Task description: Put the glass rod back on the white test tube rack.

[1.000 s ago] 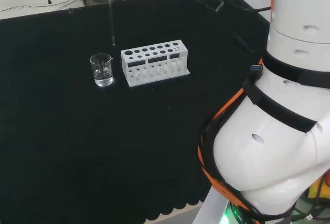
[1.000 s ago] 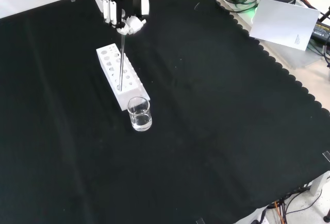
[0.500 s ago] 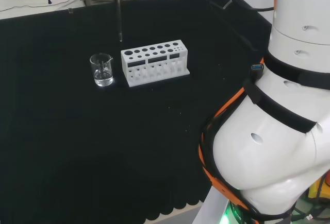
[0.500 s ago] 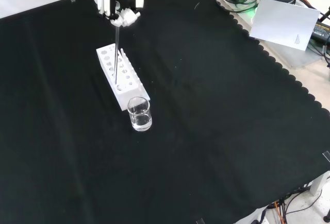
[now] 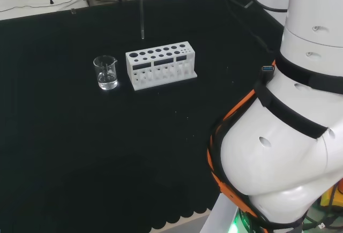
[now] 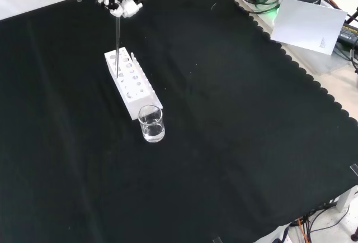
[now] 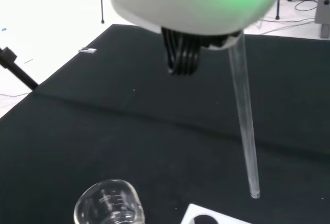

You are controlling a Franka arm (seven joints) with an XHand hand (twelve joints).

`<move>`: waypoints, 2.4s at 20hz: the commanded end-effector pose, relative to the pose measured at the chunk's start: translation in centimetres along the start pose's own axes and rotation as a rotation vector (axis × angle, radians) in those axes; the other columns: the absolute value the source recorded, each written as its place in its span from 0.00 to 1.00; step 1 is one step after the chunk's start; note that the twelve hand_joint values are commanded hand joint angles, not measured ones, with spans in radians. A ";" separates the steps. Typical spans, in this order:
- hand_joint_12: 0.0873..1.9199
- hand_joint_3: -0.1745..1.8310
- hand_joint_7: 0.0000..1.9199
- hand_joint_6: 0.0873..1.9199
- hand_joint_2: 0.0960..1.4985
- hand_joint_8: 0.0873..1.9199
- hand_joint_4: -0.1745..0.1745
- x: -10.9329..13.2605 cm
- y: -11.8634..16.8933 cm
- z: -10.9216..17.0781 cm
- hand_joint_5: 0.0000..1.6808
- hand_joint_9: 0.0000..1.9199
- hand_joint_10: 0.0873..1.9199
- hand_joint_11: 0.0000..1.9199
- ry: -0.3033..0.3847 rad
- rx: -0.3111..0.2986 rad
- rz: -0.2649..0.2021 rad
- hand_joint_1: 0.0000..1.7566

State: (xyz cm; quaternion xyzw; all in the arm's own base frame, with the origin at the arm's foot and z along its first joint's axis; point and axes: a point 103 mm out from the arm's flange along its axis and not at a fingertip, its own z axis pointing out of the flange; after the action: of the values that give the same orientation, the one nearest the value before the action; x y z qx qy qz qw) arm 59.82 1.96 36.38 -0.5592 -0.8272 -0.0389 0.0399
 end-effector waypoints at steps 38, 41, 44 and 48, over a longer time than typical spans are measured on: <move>0.42 0.64 0.64 0.33 0.25 0.62 0.00 -5.3 -3.3 -4.2 0.76 0.87 0.51 0.90 -0.042 -0.053 0.093 0.75; 0.42 0.64 0.64 0.33 0.25 0.62 0.00 -5.3 -3.6 -4.2 0.76 0.87 0.51 0.90 -0.037 -0.056 0.092 0.75; 0.42 0.64 0.64 0.33 0.25 0.62 0.00 -5.4 -3.9 -4.2 0.76 0.87 0.51 0.90 -0.040 -0.054 0.091 0.75; 0.42 0.64 0.64 0.33 0.25 0.62 0.00 -5.3 -4.4 -4.1 0.76 0.87 0.51 0.90 -0.047 -0.063 0.088 0.75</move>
State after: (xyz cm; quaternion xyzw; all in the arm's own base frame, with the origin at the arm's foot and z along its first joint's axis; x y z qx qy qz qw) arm 58.28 -4.81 39.82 -0.5974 -0.8004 -0.0480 0.0093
